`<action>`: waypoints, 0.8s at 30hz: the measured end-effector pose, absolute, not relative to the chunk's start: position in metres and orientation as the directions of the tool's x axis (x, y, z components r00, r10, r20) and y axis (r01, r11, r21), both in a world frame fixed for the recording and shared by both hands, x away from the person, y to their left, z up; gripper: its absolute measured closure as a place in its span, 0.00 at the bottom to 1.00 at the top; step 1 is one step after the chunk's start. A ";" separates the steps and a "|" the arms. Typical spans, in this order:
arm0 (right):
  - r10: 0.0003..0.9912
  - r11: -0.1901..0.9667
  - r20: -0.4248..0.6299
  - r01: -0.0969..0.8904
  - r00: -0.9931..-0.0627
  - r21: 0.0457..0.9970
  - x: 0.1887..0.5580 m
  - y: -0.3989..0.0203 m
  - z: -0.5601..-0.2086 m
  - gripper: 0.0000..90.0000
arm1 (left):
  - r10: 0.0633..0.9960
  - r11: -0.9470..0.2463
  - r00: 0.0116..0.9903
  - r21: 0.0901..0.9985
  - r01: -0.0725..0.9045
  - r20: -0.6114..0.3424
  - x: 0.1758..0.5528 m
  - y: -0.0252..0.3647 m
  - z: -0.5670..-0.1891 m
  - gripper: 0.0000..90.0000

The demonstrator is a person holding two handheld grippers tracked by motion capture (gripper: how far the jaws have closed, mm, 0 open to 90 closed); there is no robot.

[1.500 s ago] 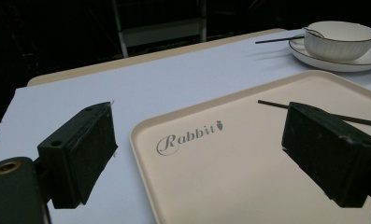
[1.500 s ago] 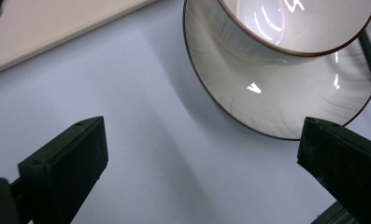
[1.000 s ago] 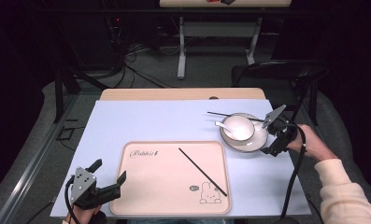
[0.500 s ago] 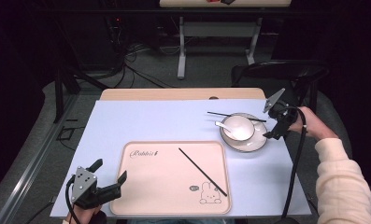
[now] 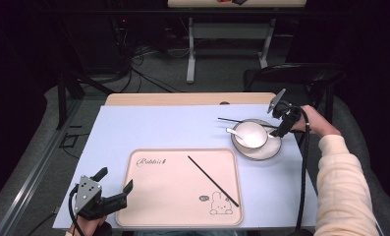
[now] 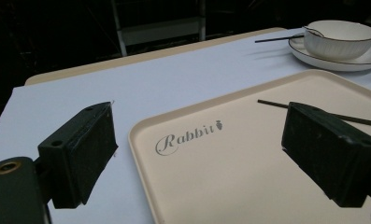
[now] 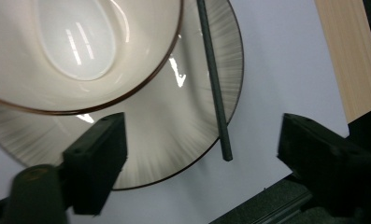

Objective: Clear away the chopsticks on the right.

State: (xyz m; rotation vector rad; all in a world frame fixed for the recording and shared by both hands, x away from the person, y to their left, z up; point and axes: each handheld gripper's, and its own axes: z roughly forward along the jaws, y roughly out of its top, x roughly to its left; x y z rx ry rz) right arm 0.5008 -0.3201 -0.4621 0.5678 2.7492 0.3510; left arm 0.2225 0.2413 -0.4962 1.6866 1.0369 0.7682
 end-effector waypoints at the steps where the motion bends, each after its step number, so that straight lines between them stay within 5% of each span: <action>1: 0.423 0.891 -0.253 0.347 -0.870 0.294 0.503 -0.320 -0.465 0.25 | 0.899 -0.161 0.437 0.945 0.285 0.021 0.223 0.241 -0.496 0.11; 9: 0.418 0.905 -0.322 0.356 -0.850 0.234 0.519 -0.310 -0.489 0.56 | 0.900 -0.161 0.436 0.945 0.286 0.021 0.223 0.241 -0.496 0.11; 24: 0.447 0.888 -0.265 0.389 -0.854 0.245 0.525 -0.305 -0.503 0.84 | 0.900 -0.159 0.436 0.945 0.284 0.021 0.222 0.242 -0.496 0.11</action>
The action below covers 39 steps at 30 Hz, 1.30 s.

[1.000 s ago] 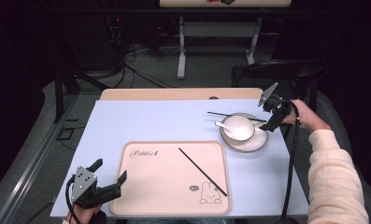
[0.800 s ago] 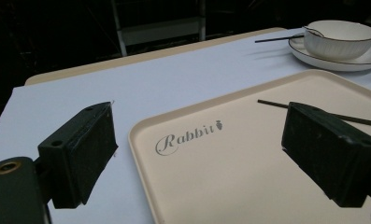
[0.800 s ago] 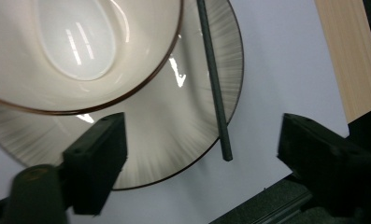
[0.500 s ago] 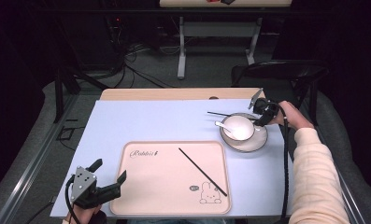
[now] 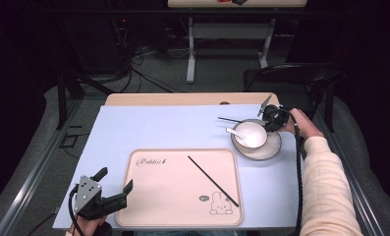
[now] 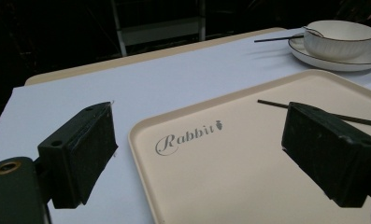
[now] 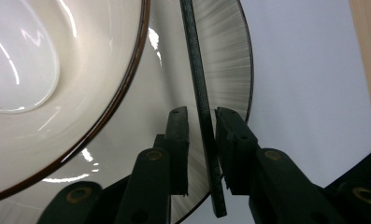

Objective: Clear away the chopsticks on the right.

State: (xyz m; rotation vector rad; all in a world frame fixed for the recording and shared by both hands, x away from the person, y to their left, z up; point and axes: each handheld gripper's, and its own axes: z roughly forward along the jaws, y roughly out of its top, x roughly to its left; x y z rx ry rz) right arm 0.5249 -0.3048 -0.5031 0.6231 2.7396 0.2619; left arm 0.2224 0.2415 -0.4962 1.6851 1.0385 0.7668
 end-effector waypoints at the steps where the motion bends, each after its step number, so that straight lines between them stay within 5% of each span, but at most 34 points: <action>1: 0.446 0.888 -0.264 0.388 -0.855 0.246 0.525 -0.305 -0.503 0.86 | 0.900 -0.161 0.436 0.945 0.284 0.021 0.222 0.242 -0.496 0.11; 22: 0.573 0.812 -0.180 0.524 -0.800 0.257 0.515 -0.303 -0.511 0.94 | 0.899 -0.166 0.437 0.945 0.281 0.028 0.222 0.241 -0.496 0.11; 39: 0.697 0.711 -0.222 0.616 -0.682 0.340 0.493 -0.308 -0.470 0.94 | 0.900 -0.167 0.435 0.944 0.284 0.029 0.222 0.241 -0.496 0.11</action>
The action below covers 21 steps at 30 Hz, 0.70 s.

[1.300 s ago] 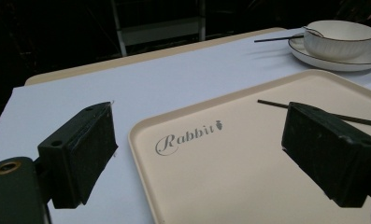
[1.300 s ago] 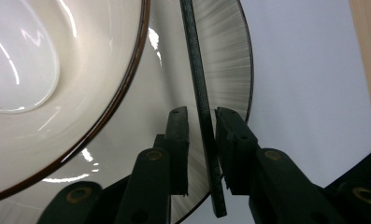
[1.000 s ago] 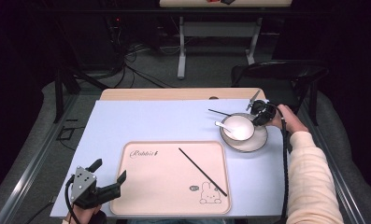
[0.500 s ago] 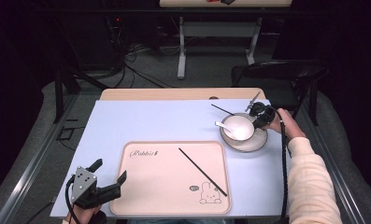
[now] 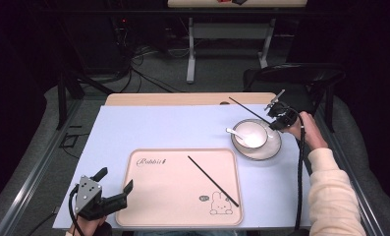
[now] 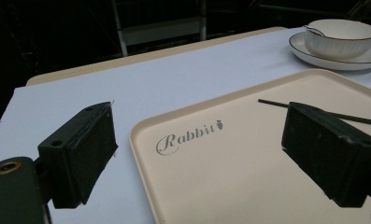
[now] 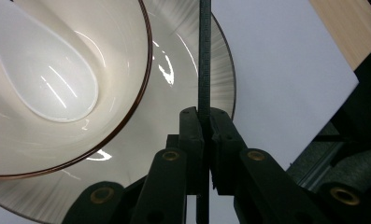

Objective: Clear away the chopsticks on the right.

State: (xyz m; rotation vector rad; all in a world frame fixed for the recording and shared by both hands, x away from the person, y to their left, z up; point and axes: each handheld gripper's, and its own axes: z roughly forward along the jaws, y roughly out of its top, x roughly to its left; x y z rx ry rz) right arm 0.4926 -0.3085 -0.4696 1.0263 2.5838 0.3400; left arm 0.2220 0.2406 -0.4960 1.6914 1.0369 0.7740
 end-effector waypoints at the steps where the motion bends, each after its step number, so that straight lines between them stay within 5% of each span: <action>1: 0.688 0.721 -0.238 0.609 -0.685 0.331 0.492 -0.308 -0.467 0.94 | 0.900 -0.168 0.436 0.944 0.284 0.029 0.222 0.241 -0.496 0.11; 21: 0.824 0.561 -0.204 0.709 -0.529 0.427 0.439 -0.282 -0.413 0.94 | 0.901 -0.162 0.433 0.946 0.282 0.026 0.222 0.241 -0.496 0.11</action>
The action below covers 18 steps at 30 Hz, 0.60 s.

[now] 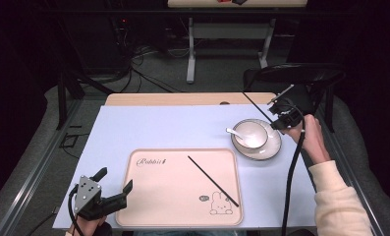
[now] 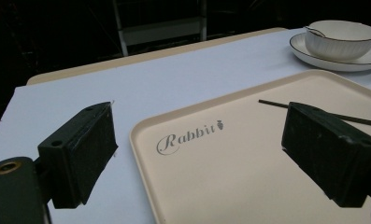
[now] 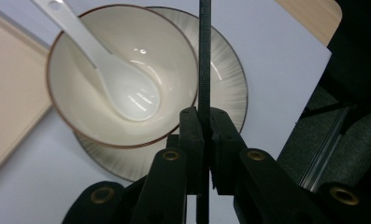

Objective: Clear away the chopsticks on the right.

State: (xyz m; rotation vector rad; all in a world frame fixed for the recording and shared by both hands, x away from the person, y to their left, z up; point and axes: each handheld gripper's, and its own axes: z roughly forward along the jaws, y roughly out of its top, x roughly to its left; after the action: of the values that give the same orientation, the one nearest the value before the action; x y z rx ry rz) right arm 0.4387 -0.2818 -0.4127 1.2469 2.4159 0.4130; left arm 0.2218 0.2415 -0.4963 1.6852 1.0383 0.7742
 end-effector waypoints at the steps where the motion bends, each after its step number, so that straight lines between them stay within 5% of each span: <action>1: 0.822 0.563 -0.198 0.706 -0.535 0.429 0.434 -0.279 -0.412 0.94 | 0.901 -0.162 0.433 0.946 0.282 0.025 0.222 0.242 -0.496 0.11; 10: 0.785 0.610 -0.196 0.679 -0.588 0.408 0.394 -0.244 -0.412 0.94 | 0.901 -0.162 0.432 0.946 0.281 0.026 0.221 0.242 -0.496 0.11; 18: 0.777 0.589 -0.085 0.672 -0.624 0.448 0.380 -0.223 -0.429 0.94 | 0.900 -0.165 0.435 0.945 0.282 0.027 0.222 0.241 -0.496 0.11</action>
State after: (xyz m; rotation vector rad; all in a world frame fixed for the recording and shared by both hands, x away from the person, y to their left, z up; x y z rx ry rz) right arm 0.3798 -0.2228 -0.4290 1.1900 2.5493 0.5505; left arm 0.2220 0.2407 -0.4959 1.6884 1.0361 0.7736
